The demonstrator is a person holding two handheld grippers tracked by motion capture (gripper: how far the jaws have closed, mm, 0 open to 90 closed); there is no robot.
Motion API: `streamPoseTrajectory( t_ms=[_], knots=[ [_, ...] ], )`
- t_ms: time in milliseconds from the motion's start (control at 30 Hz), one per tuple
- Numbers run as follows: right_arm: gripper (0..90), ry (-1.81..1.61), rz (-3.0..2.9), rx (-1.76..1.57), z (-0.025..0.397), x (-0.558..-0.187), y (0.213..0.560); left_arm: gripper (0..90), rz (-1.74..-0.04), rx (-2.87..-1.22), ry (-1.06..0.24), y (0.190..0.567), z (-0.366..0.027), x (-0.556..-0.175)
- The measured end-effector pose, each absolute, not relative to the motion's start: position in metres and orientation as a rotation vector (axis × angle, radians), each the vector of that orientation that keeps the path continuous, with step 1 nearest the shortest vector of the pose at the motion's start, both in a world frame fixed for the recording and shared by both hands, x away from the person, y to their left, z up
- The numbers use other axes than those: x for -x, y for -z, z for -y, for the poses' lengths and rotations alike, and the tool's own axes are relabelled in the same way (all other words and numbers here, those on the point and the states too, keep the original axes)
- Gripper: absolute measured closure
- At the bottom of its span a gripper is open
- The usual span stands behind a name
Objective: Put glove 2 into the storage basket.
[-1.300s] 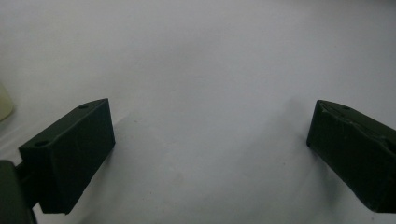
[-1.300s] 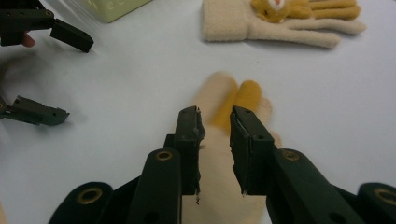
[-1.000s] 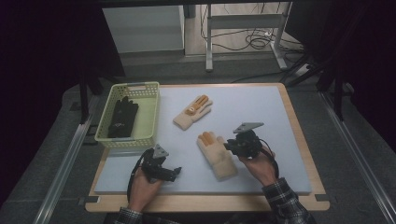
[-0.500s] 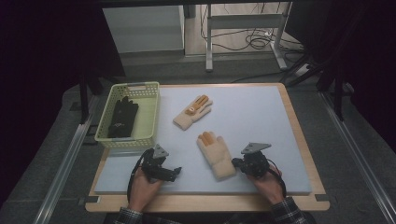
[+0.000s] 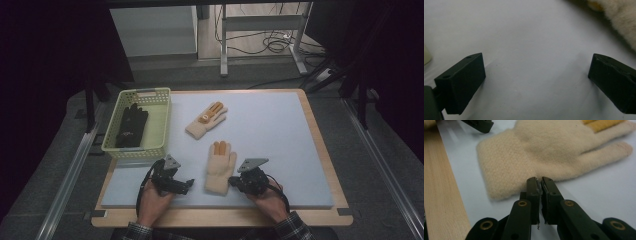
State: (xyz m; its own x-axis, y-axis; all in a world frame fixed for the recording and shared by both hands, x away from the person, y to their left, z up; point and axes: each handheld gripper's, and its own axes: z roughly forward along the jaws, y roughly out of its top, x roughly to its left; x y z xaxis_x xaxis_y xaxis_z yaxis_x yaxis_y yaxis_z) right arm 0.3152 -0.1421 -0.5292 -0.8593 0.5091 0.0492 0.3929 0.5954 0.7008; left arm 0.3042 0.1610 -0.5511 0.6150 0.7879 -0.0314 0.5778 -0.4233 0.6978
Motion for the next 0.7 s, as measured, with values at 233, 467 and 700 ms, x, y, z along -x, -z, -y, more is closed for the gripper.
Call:
streamPoseTrajectory(
  t_ms=[233, 467, 700],
  knots=[
    [77.9, -1.110, -2.609, -0.799, 0.152, -0.329, 0.520, 1.8, -1.068, -2.153, -0.394, 0.551, -0.161, -0.304],
    [67.0, -1.147, -2.544, -0.852, 0.148, -0.366, 0.508, 1.8, -1.069, -2.153, -0.395, 0.551, -0.161, -0.304],
    [57.0, -1.150, -2.514, -0.884, 0.130, -0.404, 0.506, 2.1, -1.067, -2.152, -0.396, 0.551, -0.161, -0.304]
  ],
)
